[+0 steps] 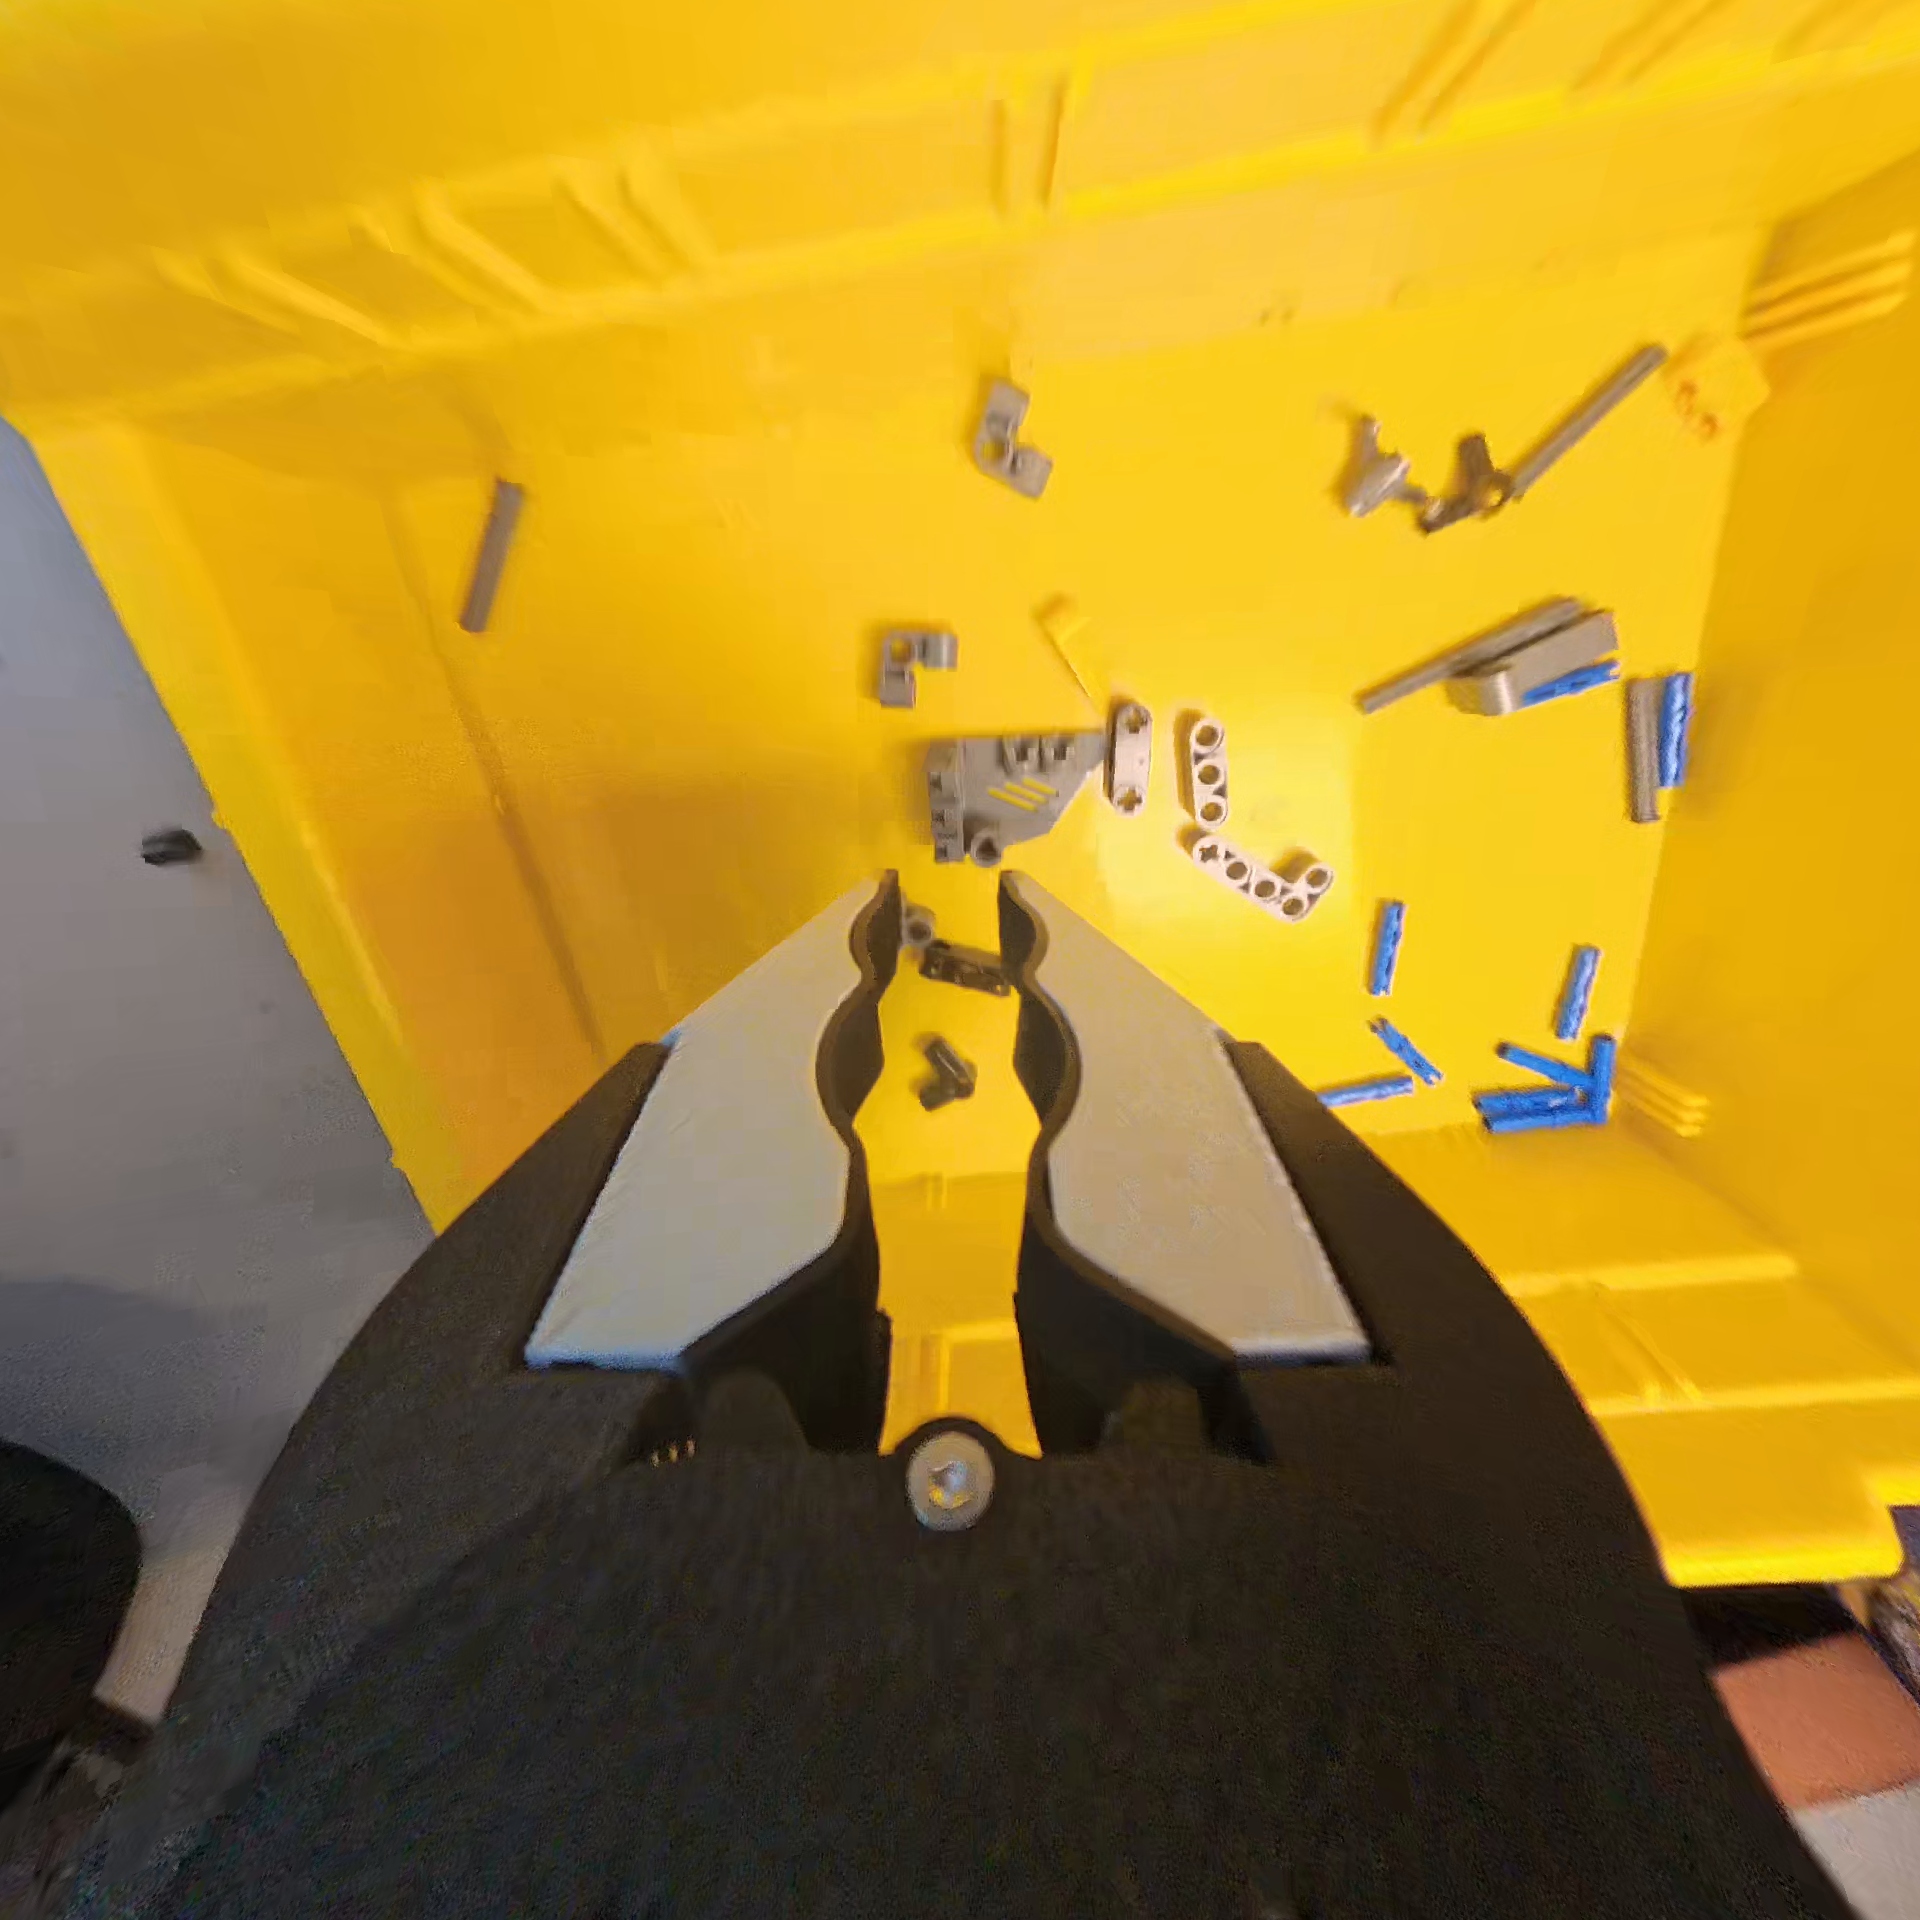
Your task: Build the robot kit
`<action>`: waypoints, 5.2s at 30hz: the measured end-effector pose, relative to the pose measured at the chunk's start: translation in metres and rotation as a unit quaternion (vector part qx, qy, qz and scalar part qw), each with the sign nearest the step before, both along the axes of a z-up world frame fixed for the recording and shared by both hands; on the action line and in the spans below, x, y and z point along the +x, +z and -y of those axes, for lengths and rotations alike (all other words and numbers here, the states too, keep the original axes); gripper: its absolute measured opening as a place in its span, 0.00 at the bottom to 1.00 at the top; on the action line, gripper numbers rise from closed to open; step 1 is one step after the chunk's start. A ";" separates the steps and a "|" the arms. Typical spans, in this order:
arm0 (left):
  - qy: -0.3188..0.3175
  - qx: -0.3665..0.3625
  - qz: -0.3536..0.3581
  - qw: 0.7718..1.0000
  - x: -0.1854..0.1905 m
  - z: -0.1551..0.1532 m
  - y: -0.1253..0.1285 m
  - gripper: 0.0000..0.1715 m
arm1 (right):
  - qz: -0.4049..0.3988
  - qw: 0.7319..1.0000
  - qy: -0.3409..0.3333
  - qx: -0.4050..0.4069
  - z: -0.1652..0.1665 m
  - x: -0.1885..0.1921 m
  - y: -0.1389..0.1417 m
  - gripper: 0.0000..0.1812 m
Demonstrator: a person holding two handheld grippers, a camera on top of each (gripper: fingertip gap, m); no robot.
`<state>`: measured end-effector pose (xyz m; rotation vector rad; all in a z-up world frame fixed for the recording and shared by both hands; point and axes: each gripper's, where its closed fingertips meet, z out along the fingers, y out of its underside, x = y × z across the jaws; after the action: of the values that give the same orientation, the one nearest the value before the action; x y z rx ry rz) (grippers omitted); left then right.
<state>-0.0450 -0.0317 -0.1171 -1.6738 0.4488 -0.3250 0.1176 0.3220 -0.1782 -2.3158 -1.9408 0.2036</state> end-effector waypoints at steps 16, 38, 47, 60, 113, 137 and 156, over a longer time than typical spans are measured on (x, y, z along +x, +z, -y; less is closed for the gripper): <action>-0.005 -0.002 -0.005 1.000 0.003 0.001 -0.001 0.22 | 0.064 0.998 0.021 -0.001 0.023 0.015 -0.019 0.08; -0.043 0.075 -0.043 0.995 0.066 0.022 0.032 0.12 | -0.643 0.631 -0.118 -0.418 0.366 -0.112 0.112 0.07; -0.014 0.104 -0.115 0.988 0.059 0.020 0.033 0.06 | -0.628 0.630 -0.128 -0.438 0.378 -0.116 0.098 0.07; -0.090 0.076 -0.128 0.985 0.066 0.027 0.014 0.04 | -0.591 0.780 0.114 -0.173 0.381 -0.097 0.080 0.10; -0.248 -0.172 0.348 0.887 0.083 0.034 0.018 0.10 | -0.597 0.756 0.260 0.069 0.393 -0.090 0.073 0.09; -0.258 -0.190 0.342 0.883 0.082 0.036 0.014 0.11 | -0.605 0.751 0.256 0.075 0.390 -0.089 0.077 0.09; -0.239 -0.222 0.255 0.910 0.086 0.036 -0.012 0.04 | -0.520 0.775 0.328 0.145 0.387 -0.085 0.046 0.08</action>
<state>0.0411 -0.0680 -0.1288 -1.8062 0.3986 -1.2760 0.0327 -0.0648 -0.1321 -0.8317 -1.7856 0.9205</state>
